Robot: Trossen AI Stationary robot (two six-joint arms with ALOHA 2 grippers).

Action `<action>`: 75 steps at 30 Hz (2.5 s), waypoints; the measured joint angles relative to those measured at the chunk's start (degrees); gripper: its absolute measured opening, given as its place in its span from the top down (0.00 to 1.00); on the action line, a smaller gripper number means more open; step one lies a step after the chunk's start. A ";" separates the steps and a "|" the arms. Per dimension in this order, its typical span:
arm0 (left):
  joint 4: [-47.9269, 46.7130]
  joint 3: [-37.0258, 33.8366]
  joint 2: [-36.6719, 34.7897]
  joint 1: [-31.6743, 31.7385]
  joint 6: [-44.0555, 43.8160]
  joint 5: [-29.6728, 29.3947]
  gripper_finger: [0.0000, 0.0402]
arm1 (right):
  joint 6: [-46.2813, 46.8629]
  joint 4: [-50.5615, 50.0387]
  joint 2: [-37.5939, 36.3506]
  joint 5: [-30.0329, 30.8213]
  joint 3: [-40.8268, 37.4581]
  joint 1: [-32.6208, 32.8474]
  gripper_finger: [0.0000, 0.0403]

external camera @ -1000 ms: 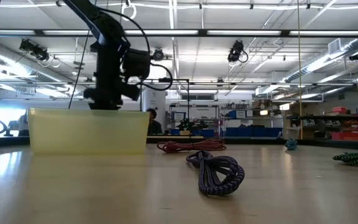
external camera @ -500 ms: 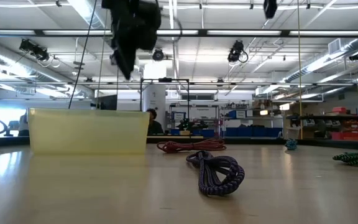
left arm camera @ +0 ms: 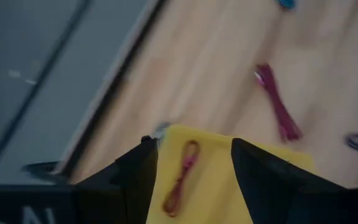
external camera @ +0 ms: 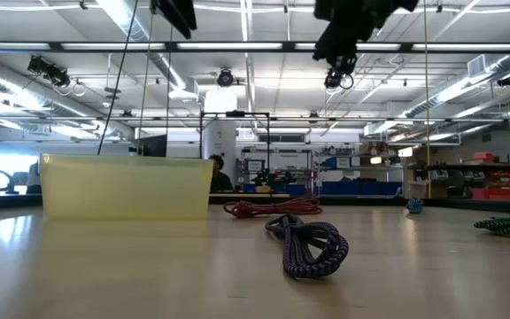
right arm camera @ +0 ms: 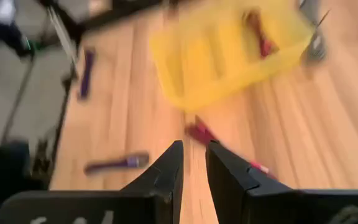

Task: Pick and place USB-C Cables
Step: Put the pink charger cable into the yellow bin

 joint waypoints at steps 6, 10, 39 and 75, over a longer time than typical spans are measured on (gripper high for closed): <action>-2.16 0.25 -5.89 0.03 -3.64 -8.73 0.47 | -9.53 -11.78 12.31 6.54 9.81 4.48 0.82; -2.61 0.30 -9.84 -0.01 -4.51 -10.37 0.47 | -13.80 -17.29 19.47 11.30 14.32 7.14 0.81; -10.70 0.25 -14.80 0.01 -9.64 -10.51 0.47 | -30.39 -27.33 54.19 27.07 32.85 13.79 0.56; -9.04 0.14 -14.76 0.01 -11.23 -9.37 0.49 | -17.41 -27.95 31.92 22.42 46.17 14.09 0.96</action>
